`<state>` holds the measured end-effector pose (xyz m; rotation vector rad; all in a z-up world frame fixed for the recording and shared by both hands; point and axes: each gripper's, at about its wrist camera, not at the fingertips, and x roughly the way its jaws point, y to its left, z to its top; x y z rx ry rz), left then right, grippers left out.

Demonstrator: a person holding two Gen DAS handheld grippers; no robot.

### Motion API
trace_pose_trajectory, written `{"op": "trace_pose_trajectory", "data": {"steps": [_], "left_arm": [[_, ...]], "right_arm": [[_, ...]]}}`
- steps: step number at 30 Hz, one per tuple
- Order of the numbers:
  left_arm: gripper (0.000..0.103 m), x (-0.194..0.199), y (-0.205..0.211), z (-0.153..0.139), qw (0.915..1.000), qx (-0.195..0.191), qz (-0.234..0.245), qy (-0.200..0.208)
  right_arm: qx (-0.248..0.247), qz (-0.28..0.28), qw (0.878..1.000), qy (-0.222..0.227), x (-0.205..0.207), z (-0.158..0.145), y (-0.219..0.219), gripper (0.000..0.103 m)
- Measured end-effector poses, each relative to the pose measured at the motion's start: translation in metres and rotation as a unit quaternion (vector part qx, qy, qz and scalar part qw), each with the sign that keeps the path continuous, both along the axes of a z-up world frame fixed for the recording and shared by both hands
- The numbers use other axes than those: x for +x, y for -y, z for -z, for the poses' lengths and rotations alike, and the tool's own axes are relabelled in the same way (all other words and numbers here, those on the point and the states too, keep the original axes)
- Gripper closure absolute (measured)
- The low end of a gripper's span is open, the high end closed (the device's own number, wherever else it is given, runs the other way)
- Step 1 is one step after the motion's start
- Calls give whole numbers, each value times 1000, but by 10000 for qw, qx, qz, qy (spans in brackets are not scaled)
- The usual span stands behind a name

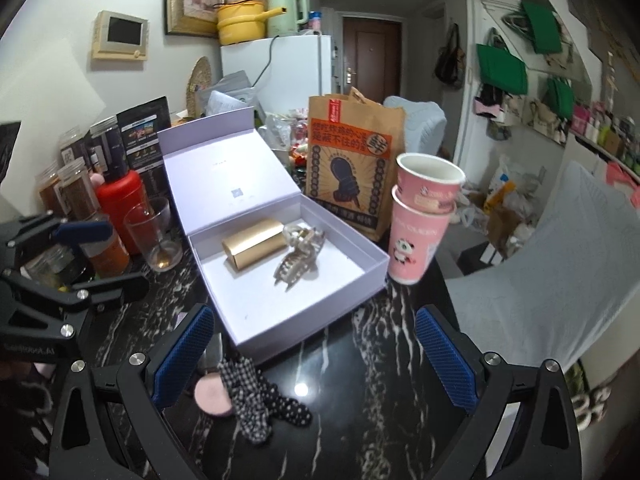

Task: Organize rigid objects
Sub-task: 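Withdraw both grippers from the box toward the remaining items on the table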

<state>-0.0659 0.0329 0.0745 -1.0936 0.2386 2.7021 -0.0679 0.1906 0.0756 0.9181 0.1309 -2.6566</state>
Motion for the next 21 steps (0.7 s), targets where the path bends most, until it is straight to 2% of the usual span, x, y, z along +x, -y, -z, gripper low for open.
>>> {"op": "trace_pose_trajectory", "data": {"steps": [10,21], "left_arm": [[21,30,-4,26,9998,-58,89,174],[21,56,7,55,9984,186,162,515]], "right_arm": [[108,40,9999,-6,36,19,-1,1],[-233,100,9976,637,55,65,-12,1]]}}
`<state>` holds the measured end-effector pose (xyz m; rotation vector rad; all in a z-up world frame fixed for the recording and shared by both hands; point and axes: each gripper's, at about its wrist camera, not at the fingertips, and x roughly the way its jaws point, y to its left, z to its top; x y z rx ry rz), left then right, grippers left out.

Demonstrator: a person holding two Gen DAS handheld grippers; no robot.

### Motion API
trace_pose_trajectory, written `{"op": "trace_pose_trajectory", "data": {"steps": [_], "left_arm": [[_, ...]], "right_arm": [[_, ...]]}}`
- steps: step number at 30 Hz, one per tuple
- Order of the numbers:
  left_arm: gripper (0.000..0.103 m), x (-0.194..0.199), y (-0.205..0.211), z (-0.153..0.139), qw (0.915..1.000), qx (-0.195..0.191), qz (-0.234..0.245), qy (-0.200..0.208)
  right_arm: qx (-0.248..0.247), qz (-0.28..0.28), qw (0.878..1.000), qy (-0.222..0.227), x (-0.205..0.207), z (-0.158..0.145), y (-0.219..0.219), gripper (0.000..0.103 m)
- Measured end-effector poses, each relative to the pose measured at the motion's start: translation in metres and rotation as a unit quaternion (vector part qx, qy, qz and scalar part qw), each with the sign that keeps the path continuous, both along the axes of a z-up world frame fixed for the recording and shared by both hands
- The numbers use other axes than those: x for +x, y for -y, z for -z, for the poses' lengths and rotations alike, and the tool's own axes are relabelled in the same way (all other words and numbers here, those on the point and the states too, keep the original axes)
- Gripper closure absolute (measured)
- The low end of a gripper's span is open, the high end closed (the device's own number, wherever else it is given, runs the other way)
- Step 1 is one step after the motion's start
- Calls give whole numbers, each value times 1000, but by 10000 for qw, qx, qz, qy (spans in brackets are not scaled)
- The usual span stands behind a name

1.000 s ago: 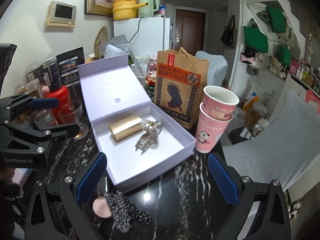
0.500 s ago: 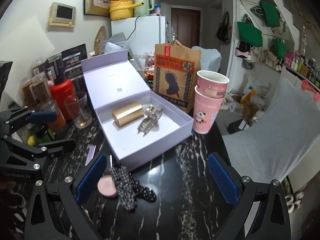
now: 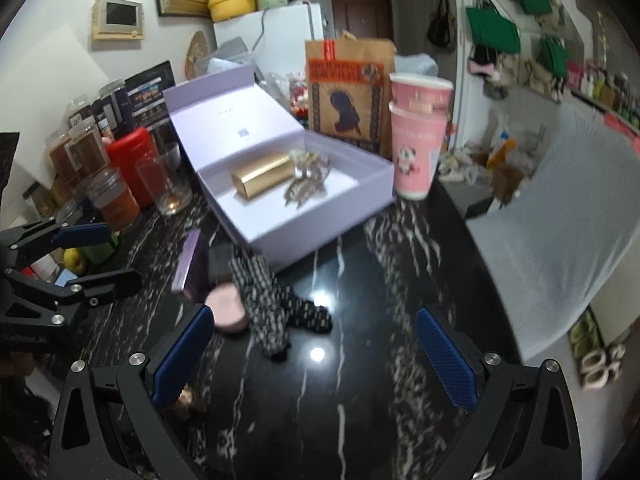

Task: Organize rigid objects
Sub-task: 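Withdraw both grippers from the box toward the remaining items on the table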

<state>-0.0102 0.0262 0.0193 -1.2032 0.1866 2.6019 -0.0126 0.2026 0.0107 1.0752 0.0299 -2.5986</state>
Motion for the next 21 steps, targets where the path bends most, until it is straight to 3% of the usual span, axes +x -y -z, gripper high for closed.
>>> {"op": "trace_pose_trajectory", "data": {"steps": [9,21], "left_arm": [[21,24,-5,34,9991,134,250,322],[21,39,-11,76,9968,247,424,624]], "right_arm": [[-118,135,9988,451,13,37,-5,1],[-177,132,9967,787,24,61,-6,1]]}}
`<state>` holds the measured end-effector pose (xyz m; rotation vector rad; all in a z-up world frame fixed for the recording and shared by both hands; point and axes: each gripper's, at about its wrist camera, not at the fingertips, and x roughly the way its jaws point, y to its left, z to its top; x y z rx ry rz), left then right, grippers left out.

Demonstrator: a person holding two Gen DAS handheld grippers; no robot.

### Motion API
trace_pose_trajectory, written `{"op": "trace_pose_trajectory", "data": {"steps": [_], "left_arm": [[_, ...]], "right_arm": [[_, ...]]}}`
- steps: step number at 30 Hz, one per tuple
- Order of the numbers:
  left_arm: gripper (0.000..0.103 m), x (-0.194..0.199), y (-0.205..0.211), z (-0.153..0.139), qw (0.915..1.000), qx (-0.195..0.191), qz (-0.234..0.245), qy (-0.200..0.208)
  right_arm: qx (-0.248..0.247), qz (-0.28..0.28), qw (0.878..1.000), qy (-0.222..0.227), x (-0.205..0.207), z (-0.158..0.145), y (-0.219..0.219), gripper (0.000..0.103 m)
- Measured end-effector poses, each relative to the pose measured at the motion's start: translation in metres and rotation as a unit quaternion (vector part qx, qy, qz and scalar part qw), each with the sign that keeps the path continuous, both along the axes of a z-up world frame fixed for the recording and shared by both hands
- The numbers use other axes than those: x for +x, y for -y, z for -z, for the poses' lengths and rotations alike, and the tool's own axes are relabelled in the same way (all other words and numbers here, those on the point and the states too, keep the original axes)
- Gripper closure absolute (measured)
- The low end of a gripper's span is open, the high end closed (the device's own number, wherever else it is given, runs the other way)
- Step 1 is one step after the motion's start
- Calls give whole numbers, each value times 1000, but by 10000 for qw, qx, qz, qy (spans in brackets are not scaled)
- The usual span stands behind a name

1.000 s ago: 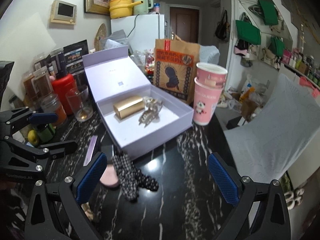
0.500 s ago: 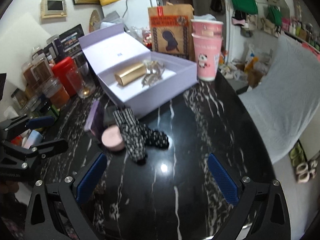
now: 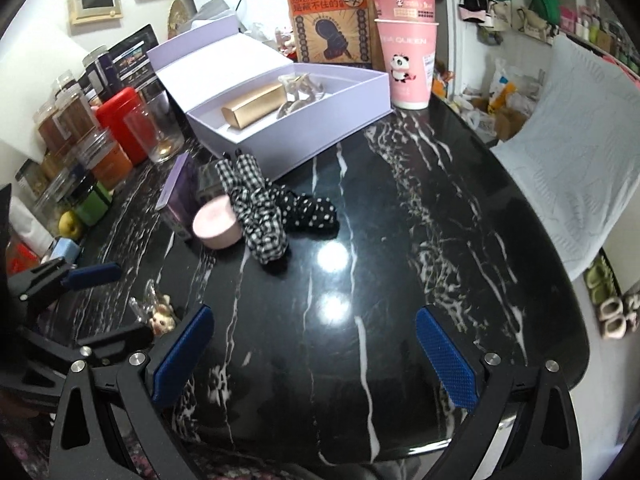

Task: Organize rigid objects
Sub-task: 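Withdraw both grippers from the box toward the remaining items on the table, then grasp the gold bear-charm clip with the left gripper while the right gripper grasps the gingham scrunchie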

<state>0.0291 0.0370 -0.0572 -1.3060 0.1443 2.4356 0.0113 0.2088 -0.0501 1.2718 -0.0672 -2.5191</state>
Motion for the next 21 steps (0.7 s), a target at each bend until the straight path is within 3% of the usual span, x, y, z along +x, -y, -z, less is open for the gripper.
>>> {"op": "trace_pose_trajectory", "data": {"steps": [15,21], "left_arm": [[21,-3,-4,20,9998,115,132,-1],[31,-14,0,23,9998,162,46,83]], "right_arm": [[-105,-122,9995,255,-6,18,11,1],[-69,-100,9995,281,-16,19,14,1]]}}
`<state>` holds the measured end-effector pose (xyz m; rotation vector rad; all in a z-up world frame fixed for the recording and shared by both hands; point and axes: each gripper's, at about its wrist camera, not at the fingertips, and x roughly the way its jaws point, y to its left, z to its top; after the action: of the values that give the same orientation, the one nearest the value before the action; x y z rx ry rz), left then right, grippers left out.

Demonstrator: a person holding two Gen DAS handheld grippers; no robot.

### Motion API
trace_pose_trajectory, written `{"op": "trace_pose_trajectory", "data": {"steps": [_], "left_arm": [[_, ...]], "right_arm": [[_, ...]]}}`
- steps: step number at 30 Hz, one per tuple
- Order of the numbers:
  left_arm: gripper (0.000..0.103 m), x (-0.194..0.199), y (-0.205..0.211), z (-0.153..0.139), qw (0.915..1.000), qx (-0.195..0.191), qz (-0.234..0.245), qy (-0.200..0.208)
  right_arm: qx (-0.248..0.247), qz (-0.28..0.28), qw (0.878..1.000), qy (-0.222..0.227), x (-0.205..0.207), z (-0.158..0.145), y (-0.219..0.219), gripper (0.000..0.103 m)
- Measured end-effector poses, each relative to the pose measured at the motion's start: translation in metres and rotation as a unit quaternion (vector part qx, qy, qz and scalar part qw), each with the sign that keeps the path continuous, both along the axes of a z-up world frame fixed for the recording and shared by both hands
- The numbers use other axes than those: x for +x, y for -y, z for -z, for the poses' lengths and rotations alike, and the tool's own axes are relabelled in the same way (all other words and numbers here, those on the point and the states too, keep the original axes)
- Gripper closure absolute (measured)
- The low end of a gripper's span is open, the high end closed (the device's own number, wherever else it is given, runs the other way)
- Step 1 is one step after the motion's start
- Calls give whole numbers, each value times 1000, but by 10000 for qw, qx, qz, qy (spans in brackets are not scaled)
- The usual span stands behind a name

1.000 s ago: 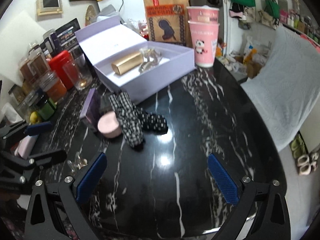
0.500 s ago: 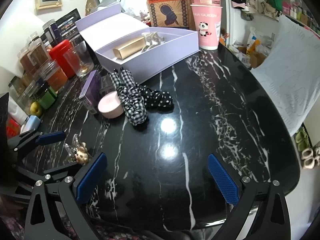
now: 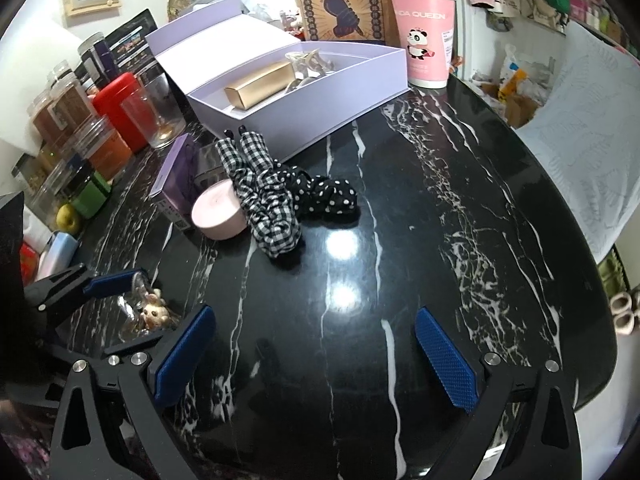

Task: Organize rigid objects
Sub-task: 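Grasp the gold bear-charm clip with the left gripper while the right gripper grasps the gingham scrunchie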

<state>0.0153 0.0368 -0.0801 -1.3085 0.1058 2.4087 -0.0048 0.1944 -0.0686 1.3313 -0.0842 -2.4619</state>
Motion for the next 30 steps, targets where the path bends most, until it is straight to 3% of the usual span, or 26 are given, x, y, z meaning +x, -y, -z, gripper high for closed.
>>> {"op": "trace_pose_trajectory", "data": {"steps": [4,10,28,30], "left_arm": [[49,-4,1,-1,10000,-49,37,-35],[49,-15,10,-2,9999,-36,-130,-12],[49,-36,55,-3,9950,26,-997,42],[49,-36,55,-4,9949,39,-1009,37]], "right_arm": [[-47,32,10000,18,-8,0,2,1],[-88,-17,10000,2,-20,0,7,7],[-144,-562,9983,-107,-50,4,39,40],[-195,-580,9981,-113,-50,4,39,51]]}}
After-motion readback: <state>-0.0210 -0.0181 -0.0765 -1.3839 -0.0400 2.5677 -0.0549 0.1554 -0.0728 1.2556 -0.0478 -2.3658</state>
